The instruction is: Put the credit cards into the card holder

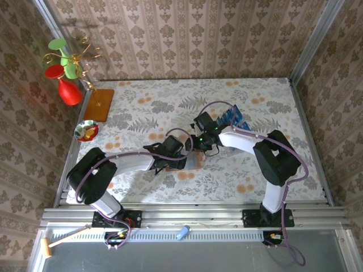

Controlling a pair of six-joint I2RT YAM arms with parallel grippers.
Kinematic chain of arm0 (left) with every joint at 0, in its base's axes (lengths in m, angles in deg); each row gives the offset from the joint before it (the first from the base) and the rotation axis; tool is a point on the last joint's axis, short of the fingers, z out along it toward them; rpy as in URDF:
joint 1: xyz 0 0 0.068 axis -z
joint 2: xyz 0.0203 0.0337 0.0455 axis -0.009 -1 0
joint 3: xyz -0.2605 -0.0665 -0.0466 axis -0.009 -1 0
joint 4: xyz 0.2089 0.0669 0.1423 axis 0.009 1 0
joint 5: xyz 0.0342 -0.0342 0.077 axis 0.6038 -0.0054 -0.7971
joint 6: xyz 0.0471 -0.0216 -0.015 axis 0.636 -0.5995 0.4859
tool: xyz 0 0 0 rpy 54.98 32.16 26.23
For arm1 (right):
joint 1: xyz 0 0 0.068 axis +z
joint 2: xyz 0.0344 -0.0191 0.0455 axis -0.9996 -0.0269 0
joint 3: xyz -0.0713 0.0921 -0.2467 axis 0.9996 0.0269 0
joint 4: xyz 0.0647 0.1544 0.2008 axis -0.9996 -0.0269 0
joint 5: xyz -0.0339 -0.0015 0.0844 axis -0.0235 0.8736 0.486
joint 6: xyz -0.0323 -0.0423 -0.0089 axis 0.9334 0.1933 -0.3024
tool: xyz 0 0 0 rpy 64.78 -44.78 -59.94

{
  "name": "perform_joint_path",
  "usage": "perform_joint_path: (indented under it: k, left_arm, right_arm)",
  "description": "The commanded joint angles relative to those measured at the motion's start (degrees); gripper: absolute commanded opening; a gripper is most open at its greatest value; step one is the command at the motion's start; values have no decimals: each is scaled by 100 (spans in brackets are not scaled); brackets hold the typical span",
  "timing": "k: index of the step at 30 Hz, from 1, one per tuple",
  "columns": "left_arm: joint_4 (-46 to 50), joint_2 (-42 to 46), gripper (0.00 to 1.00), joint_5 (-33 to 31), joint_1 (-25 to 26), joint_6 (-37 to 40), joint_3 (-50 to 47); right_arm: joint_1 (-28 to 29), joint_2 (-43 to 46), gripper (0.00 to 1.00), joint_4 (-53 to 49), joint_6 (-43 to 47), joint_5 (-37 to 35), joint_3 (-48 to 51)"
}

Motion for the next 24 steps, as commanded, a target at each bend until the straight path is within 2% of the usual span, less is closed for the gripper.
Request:
perform_joint_path:
  k: [1, 5, 9, 24]
  left_arm:
    - [17, -96, 100, -113, 48, -91, -96]
    - [2, -87, 100, -111, 45, -84, -97]
    - [14, -95, 100, -111, 45, -82, -99]
    - [-35, -75, 100, -111, 46, -85, -116]
  right_arm:
    - [-27, 76, 34, -80, -127, -16, 192]
    - [-25, -13, 35, 113, -261, 85, 330]
    - [-18, -141, 39, 322, -363, 221, 418]
    - [8, -434, 39, 812, -666, 657, 465]
